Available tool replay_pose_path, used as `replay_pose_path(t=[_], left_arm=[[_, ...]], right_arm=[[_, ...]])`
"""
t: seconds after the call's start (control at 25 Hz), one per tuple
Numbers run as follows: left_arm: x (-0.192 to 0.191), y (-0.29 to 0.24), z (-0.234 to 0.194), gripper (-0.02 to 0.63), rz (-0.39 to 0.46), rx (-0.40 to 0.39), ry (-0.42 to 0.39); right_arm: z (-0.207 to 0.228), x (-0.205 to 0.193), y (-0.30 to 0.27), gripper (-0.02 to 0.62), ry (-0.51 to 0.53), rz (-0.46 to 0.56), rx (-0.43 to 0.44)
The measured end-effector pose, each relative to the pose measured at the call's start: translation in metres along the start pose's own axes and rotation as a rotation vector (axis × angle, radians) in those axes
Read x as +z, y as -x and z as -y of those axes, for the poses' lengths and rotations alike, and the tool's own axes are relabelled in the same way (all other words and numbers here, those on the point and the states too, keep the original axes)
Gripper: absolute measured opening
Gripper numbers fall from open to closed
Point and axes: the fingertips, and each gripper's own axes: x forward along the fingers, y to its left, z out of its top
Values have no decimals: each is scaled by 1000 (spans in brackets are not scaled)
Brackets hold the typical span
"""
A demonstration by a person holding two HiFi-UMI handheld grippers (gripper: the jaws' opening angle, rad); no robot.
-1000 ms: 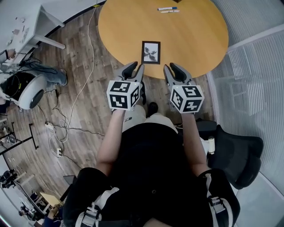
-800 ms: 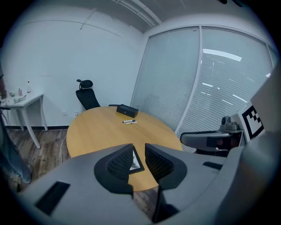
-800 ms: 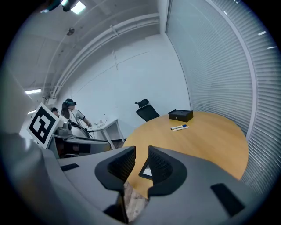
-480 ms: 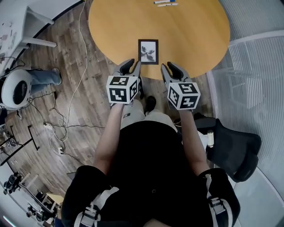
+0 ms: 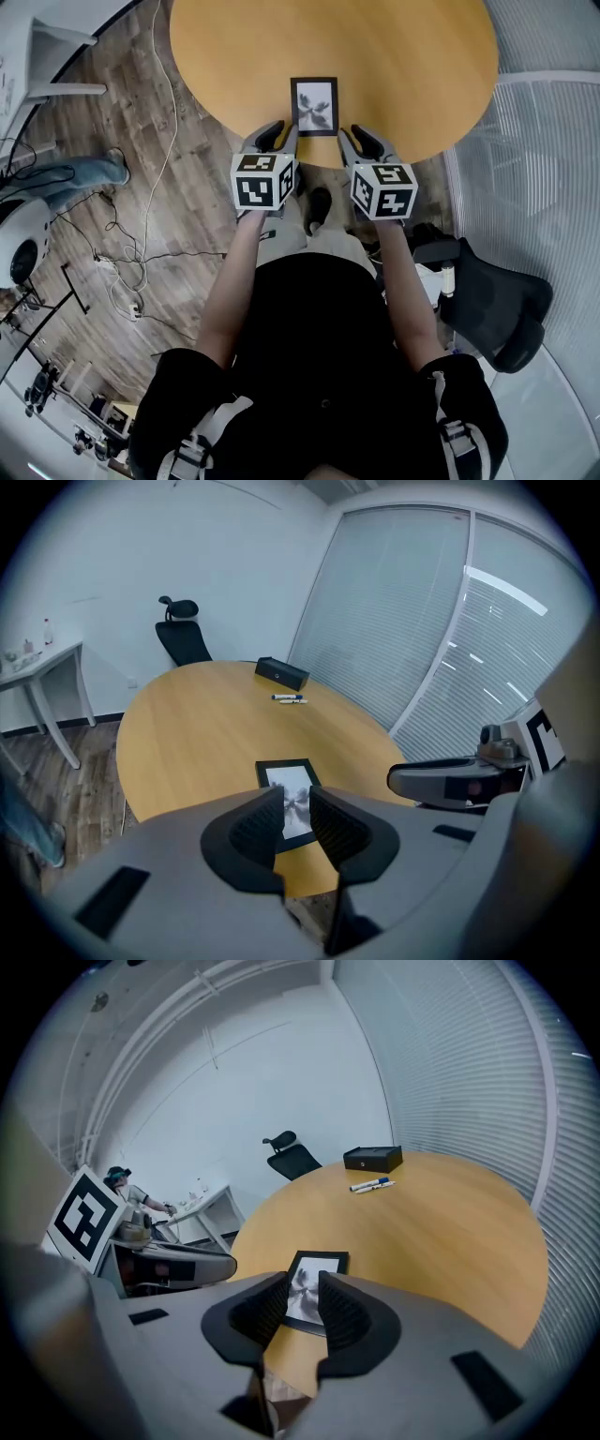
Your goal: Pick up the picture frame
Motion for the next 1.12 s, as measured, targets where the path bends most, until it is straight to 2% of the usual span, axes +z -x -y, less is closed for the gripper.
replay_pose_path(t=[0.36,0.68,1.12], left_arm=[[-25,-46,-19,80,-91,-13,45],[-25,-83,-54,80,-162,-1,68],[-45,-108,-42,100,-211,-34,74]], right_arm=[[18,-24,-48,117,-38,-78,-45],[33,-32,-96,117,-62,-168,-79],[55,-60,-107,117,-64,-224,-97]])
